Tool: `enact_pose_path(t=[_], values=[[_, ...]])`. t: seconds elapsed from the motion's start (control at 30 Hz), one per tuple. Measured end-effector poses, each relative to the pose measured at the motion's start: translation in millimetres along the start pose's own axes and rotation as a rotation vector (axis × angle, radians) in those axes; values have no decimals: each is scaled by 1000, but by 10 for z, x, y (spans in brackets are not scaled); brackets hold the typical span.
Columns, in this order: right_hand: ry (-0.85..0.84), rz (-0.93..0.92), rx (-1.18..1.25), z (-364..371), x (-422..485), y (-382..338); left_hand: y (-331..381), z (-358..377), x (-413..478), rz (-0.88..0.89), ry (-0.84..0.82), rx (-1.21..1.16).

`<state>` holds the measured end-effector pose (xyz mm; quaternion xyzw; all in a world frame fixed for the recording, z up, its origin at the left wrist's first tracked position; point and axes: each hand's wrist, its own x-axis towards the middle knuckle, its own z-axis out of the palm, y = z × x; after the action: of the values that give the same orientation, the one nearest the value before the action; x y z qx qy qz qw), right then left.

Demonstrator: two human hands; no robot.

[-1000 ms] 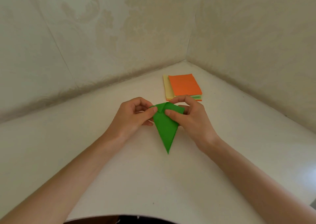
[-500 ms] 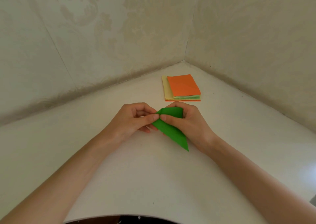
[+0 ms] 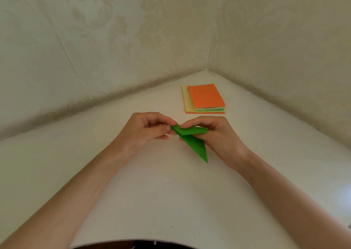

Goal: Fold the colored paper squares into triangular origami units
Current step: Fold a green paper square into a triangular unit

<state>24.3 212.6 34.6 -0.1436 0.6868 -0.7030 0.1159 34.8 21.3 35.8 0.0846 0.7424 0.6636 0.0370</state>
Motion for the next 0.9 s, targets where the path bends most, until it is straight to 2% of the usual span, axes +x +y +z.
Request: enact_pose_path(t=[0.2, 0.3, 0.37, 0.47, 0.53, 0.63, 0.7, 0.83, 0.9], values=[[-27, 17, -53, -34, 13, 45, -15, 38, 4, -20, 40, -55], [-95, 62, 62, -65, 12, 26, -18, 51, 12, -20, 68, -68], [-79, 71, 105, -68, 16, 12, -17, 39, 15, -13, 74, -76], [69, 57, -129, -22, 16, 35, -8, 48, 9, -5, 64, -53], [107, 1, -303, 17, 12, 49, -5, 69, 1, -5, 49, -35], [131, -61, -364, 56, 1, 36, 9, 77, -6, -26, 30, -66], [121, -75, -317, 36, -2, 5, 25, 60, -11, -56, 20, -131], [-54, 16, -71, -62, -8, -62, 51, -3, -4, -81, 23, -225], [-83, 42, -36, -100, 3, -69, 50, -36, 6, -81, 36, -241]])
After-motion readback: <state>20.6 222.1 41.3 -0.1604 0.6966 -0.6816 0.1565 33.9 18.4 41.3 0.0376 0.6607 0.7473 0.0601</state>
